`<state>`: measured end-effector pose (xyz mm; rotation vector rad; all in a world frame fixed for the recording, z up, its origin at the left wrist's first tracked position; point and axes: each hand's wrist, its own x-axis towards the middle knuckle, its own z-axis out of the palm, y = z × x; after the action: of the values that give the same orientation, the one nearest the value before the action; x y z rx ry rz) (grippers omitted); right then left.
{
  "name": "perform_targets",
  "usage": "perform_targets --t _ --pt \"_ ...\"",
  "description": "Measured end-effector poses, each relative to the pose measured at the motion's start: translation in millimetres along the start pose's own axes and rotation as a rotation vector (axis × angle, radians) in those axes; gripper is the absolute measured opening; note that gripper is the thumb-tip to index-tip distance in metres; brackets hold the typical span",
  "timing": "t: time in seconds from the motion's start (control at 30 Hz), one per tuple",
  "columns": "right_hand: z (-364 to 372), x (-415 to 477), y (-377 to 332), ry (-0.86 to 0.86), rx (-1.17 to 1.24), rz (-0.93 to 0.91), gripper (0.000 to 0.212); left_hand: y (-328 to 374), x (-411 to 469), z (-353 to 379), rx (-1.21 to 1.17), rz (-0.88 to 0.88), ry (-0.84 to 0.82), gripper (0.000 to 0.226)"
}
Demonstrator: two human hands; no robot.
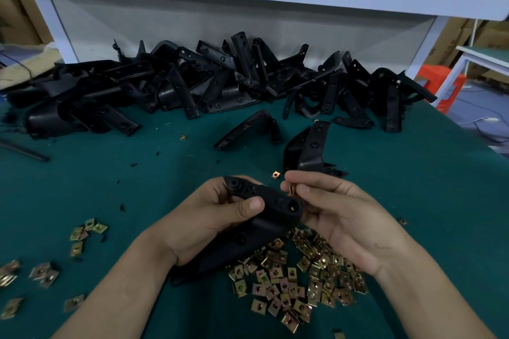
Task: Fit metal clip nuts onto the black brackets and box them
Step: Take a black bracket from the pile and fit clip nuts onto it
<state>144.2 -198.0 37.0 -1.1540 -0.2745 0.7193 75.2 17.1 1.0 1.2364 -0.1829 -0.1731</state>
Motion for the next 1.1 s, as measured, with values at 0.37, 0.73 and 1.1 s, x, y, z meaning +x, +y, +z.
perform_targets --t 0.37,0.73,1.1 --pt "-1.3 -0.7 -1.3 0.016 -0.099 -0.013 0.02 -0.2 -0.1 2.3 0.021 -0.006 -0.008 0.012" --pt "-2.0 1.2 3.2 0.027 -0.166 -0.031 0.024 -2.2 0.9 1.8 0.039 -0.021 -0.014 0.012" --pt "2.3 -1.0 2.4 0.045 -0.413 -0.027 0.027 -3.8 2.2 2.1 0.051 -0.006 -0.079 0.007"
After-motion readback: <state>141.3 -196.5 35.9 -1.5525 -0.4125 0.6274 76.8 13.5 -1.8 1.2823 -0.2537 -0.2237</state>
